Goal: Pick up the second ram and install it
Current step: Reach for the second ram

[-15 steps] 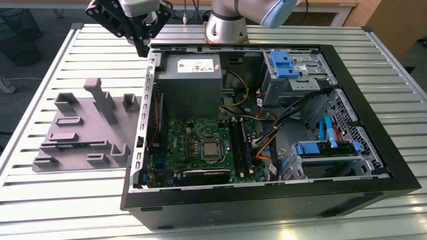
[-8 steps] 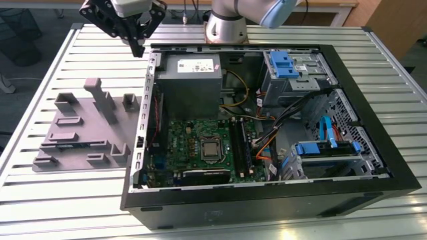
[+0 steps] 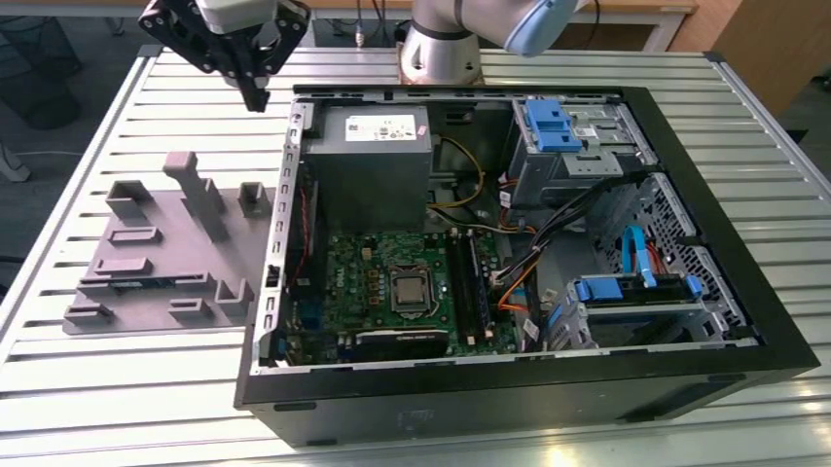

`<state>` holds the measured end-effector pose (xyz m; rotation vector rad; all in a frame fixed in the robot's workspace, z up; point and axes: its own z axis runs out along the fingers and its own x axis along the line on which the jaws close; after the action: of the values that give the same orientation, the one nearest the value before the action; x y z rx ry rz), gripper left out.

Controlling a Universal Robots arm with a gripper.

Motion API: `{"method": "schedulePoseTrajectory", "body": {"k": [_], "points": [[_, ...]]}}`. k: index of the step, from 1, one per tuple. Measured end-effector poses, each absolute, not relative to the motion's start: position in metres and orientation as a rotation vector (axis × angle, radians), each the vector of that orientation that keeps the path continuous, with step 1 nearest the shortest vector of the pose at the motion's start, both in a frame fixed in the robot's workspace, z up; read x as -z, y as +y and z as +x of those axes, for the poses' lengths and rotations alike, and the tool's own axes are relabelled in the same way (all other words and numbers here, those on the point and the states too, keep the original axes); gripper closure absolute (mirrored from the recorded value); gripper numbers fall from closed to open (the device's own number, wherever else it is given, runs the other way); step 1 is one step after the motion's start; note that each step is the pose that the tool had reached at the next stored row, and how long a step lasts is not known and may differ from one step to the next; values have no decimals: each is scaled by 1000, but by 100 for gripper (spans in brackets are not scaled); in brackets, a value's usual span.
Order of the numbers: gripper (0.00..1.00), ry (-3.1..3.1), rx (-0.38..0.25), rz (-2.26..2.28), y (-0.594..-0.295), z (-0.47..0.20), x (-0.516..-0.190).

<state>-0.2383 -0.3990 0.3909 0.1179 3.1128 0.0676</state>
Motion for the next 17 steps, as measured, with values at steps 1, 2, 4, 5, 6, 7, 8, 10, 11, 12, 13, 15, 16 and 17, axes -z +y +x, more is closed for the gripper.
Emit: {"method": "schedulePoseTrajectory", "body": {"k": [1, 2, 4, 5, 6, 7, 8, 10, 11, 12, 13, 15, 16, 17], "points": [[89, 3113, -68, 118, -399, -240, -391], [89, 3113, -68, 118, -399, -241, -391], [89, 3113, -68, 118, -399, -244, -391], [89, 3113, -68, 118, -399, -245, -391], [89, 3113, -68, 118, -399, -247, -391], [89, 3113, -68, 118, -399, -248, -391], [89, 3113, -68, 118, -399, -250, -391], [89, 3113, -68, 118, -399, -253, -391], [89, 3113, -68, 118, -399, -254, -391], [89, 3113, -68, 118, -399, -256, -391], [89, 3113, -68, 118, -399, -257, -391], [89, 3113, -68, 118, -399, -260, -391], [89, 3113, -68, 118, -399, -262, -391], [89, 3113, -68, 118, -399, -263, -391]]}}
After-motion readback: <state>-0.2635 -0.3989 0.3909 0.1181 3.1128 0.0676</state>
